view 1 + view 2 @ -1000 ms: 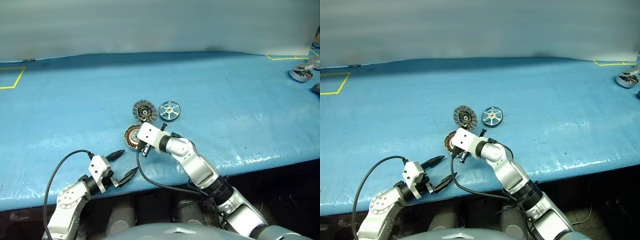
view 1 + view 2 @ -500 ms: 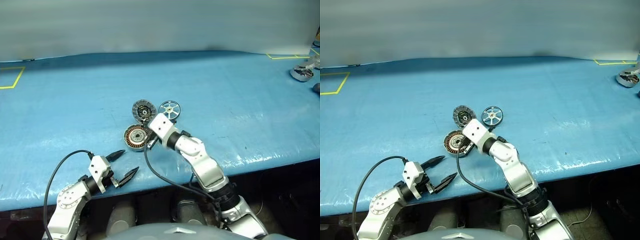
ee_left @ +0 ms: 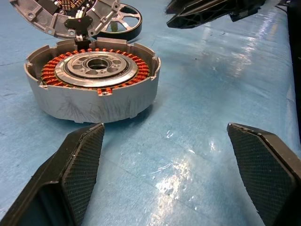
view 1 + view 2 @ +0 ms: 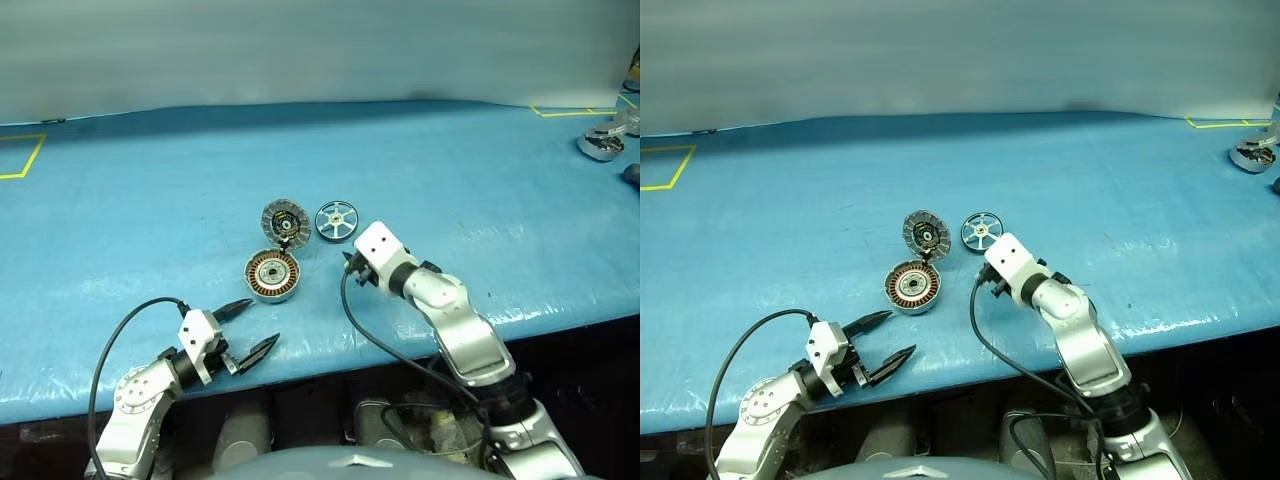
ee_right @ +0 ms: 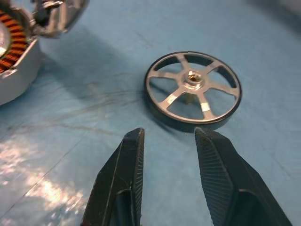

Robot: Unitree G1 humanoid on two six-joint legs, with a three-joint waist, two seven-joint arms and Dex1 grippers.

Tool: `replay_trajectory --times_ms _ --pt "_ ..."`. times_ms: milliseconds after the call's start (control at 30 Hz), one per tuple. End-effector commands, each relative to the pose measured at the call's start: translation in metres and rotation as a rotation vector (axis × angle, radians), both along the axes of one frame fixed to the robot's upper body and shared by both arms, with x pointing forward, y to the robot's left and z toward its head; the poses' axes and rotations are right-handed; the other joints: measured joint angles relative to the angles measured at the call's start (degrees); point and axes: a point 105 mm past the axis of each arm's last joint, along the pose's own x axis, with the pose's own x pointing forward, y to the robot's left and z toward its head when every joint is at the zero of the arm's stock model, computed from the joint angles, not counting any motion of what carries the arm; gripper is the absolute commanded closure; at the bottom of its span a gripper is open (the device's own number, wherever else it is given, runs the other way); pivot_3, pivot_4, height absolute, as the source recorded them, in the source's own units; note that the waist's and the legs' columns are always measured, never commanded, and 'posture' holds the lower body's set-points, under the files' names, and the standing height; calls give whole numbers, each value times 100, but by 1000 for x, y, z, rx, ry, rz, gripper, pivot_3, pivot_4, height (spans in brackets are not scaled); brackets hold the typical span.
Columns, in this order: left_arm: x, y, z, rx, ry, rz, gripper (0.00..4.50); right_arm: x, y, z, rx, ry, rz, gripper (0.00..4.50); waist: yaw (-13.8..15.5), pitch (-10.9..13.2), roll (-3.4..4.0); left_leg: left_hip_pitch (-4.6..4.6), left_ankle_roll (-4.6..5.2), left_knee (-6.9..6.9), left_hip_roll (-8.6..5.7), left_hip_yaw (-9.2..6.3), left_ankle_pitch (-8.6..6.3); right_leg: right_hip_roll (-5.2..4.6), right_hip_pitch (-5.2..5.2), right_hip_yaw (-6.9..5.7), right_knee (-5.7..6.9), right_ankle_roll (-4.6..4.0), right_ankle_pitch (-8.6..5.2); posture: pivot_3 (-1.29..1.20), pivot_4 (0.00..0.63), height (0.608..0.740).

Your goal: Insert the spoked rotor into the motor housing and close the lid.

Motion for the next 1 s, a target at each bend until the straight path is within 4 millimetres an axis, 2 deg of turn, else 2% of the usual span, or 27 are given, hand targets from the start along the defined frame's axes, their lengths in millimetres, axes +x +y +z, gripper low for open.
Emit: replay_trajectory --times_ms 33,200,500,600,700,800,900,1000 --pt "1 -1 1 -10 -9 0 47 20 0 11 37 -56 -53 2907 -1 0 0 0 0 0 0 -1 0 1 1 0 0 -11 6 0 150 740" --pt "-1 -2 0 -8 -6 7 47 38 5 1 -2 -46 -60 2907 0 0 0 -3 0 -1 -5 3 -1 0 5 7 -1 -11 7 0 150 740" --pt "-4 0 -1 -6 -3 32 47 41 8 -33 -129 21 -3 2907 -39 -1 0 17 -1 -4 -2 14 -1 5 9 15 3 -10 6 0 150 740" --pt "-5 0 -2 -5 -2 35 47 41 9 -36 -92 36 -9 3492 -42 -3 -1 23 -2 -3 1 15 -1 5 11 17 3 -8 6 0 150 740" --pt "-5 0 -2 -5 -1 35 47 41 9 -37 -11 66 -44 4463 -45 -3 -1 23 -2 -4 2 16 -1 5 10 18 5 -10 7 0 150 740" --pt "-5 -2 -3 -9 4 29 47 40 13 -38 118 117 -69 4488 -46 -3 -1 22 -2 -4 3 16 -1 7 11 19 5 -10 8 0 150 740" --pt "-5 -5 -4 -11 7 23 47 39 13 -44 113 141 -64 4488 -48 -3 0 23 -2 -4 3 18 -1 7 11 20 6 -10 9 0 150 740" --pt "-5 -6 -4 -13 6 18 47 42 3 -43 119 116 -135 4488 -48 -6 -1 25 -2 -3 4 18 -1 5 12 22 5 -9 9 0 150 740"
